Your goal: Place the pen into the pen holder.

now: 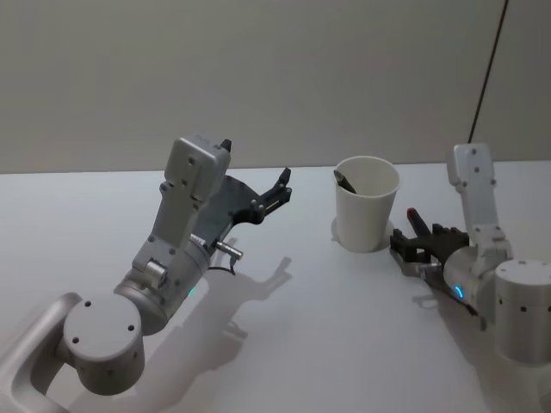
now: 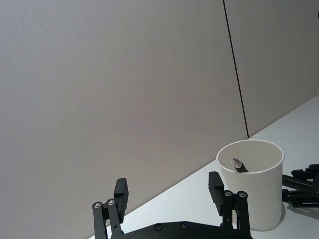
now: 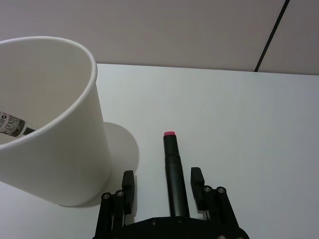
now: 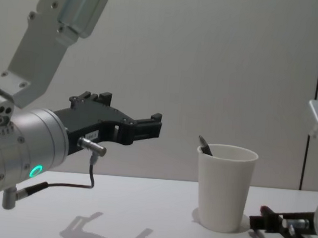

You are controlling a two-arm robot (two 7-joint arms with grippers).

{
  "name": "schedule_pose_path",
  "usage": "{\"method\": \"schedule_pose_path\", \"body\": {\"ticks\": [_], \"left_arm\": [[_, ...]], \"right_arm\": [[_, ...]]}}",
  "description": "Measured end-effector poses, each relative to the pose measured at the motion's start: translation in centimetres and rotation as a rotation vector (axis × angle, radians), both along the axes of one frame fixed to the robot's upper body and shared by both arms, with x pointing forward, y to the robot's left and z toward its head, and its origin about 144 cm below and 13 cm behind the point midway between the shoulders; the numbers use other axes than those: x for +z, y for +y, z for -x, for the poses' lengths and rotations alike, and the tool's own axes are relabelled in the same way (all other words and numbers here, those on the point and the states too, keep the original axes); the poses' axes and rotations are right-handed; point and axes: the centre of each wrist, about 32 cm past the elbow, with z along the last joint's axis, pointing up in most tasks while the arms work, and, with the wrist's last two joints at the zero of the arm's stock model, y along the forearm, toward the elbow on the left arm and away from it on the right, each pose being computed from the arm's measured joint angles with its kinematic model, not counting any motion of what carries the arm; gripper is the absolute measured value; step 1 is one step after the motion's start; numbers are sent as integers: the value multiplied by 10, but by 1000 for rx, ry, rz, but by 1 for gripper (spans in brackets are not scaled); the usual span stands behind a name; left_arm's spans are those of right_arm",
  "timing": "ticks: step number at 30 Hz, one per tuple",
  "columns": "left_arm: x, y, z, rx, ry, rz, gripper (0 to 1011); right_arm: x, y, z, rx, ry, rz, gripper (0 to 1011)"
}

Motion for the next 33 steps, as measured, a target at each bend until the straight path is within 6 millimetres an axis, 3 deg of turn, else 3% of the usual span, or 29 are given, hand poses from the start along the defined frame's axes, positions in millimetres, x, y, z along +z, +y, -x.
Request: {"method": "schedule_pose_path", "body": {"ticks": [33], "left_arm": [[0, 0, 0, 0, 0, 0, 1001]], "right_arm": [[0, -4, 3, -21, -6, -22, 485]]}}
